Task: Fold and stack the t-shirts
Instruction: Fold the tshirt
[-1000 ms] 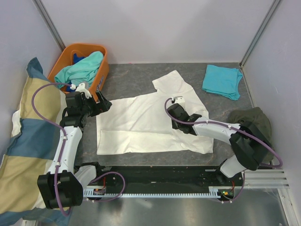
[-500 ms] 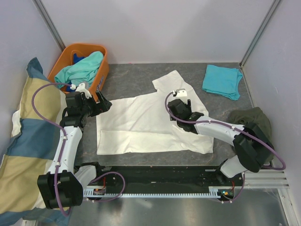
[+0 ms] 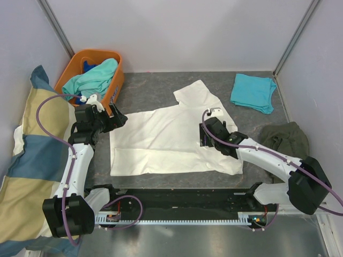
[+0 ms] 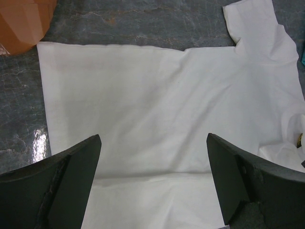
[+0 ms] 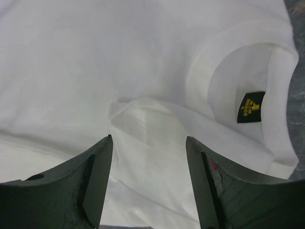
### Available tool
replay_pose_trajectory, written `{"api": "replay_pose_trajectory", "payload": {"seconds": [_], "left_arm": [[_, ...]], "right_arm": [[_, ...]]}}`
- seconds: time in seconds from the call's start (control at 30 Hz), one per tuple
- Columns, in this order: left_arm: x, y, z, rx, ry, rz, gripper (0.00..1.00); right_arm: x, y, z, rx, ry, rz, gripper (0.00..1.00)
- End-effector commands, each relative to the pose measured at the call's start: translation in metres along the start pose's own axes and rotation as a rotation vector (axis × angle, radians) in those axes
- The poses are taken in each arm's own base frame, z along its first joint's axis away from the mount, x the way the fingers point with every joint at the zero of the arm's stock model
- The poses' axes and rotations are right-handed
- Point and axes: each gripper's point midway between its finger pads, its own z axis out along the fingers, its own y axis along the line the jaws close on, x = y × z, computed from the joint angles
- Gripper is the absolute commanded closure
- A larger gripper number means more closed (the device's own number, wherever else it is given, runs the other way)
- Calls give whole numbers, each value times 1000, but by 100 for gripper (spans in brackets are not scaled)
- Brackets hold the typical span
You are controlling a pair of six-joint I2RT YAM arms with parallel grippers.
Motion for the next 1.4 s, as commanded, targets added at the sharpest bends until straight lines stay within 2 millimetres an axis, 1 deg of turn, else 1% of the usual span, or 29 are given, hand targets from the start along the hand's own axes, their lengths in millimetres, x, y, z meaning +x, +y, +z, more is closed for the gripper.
{"api": "replay_pose_trajectory", "payload": {"seconds": [0.0,0.17,0.3,0.43,0.5,0.53,0.67,0.87,0.9,1.0,1.1,1.17,1.3,1.37], "left_arm": [[-6,-5,1,21,-19,11,0],[-6,-5,0,21,-19,12,0],[-5,-4,0,18,-20,14,0],[-5,-3,0,14,-22,16,0],[-6,-3,-1,13,-24,19,0],[-4,-2,-1,11,-20,17,0],[-4,-2,-1,10,-19,18,0],[-5,-2,-2,3,-24,21,0],[-6,-2,-3,5,-25,23,0],[-7,-2,-4,3,-28,25,0],[-7,-1,-3,-1,-25,24,0],[-7,-2,-3,0,-23,23,0],[-7,-2,-3,1,-21,23,0],[-7,-1,-3,0,-22,24,0]], "right_arm": [[45,4,-8,-67,135,69,29],[60,0,-2,-49,157,81,29],[64,-5,5,-17,147,79,29],[62,-10,16,27,119,79,28],[55,-13,21,49,91,83,28],[55,-14,25,56,91,79,28],[43,-19,38,93,71,73,28],[11,-22,53,118,14,53,28],[6,-26,57,131,8,55,28],[-14,-28,65,138,-24,38,28],[-40,-27,74,137,-68,23,28],[-52,-32,81,147,-88,12,27],[-68,-36,100,146,-107,8,26],[-71,-39,104,147,-107,21,26]]}}
